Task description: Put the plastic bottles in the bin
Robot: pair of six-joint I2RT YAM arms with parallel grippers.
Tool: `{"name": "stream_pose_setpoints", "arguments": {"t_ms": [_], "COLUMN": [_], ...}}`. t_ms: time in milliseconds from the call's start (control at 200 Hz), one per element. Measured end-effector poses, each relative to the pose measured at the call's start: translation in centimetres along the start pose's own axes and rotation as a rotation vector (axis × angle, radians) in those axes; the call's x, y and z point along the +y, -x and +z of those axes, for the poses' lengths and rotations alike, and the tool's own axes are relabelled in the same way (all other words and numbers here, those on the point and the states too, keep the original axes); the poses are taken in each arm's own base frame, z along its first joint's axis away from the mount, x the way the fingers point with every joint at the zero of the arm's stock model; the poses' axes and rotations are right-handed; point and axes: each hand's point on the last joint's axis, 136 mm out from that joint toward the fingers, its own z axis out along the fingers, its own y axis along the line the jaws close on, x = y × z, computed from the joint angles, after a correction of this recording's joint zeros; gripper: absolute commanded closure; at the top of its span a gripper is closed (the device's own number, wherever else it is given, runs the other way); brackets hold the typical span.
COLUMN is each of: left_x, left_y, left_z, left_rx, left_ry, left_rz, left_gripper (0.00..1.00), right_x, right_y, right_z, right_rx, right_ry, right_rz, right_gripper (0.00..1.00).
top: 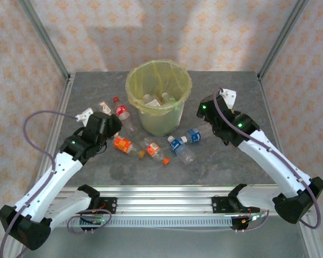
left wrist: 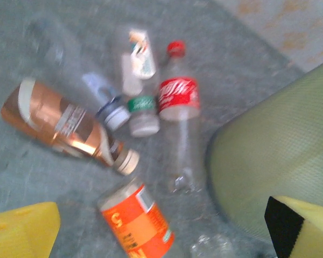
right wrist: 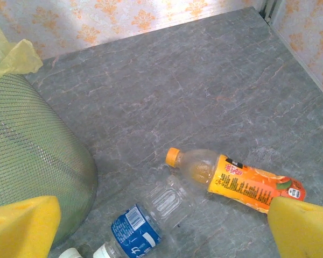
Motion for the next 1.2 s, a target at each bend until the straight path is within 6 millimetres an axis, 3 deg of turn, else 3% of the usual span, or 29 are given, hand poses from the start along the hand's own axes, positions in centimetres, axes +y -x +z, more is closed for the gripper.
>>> {"name": "stream_pose_setpoints", "arguments": {"t_ms": [165, 410, 796, 1201], "left_x": [2.0, 2.0, 1.6, 2.7], "left_y": [-4.7, -8.5, -11.1, -13.3], "left_z": [3.1, 6.3, 9.0, 10.9], "left_rx": [0.122, 0.25, 0.334, 0.398], "left_ry": [0.051, 0.082, 0.115, 0.187], "left_rz": [-0.056, -0.093, -0.111, -0.092], "left_gripper": [0.03, 0.03, 0.04, 0.1], "right_x": [0.0, 0.5, 0.7, 0.7], "right_y": [-0.1, -0.8, -1.2, -1.3], "right_z": [0.1, 1.2, 1.7, 1.9], "right_rx": [0.002, 0.029, 0.041, 0.046], "right_ry": [-0.002, -0.024, -0.034, -0.038], "right_rz": [-0.002, -0.024, -0.036, -0.041], "right_gripper": [0.01, 0.01, 0.01, 0.01]}}
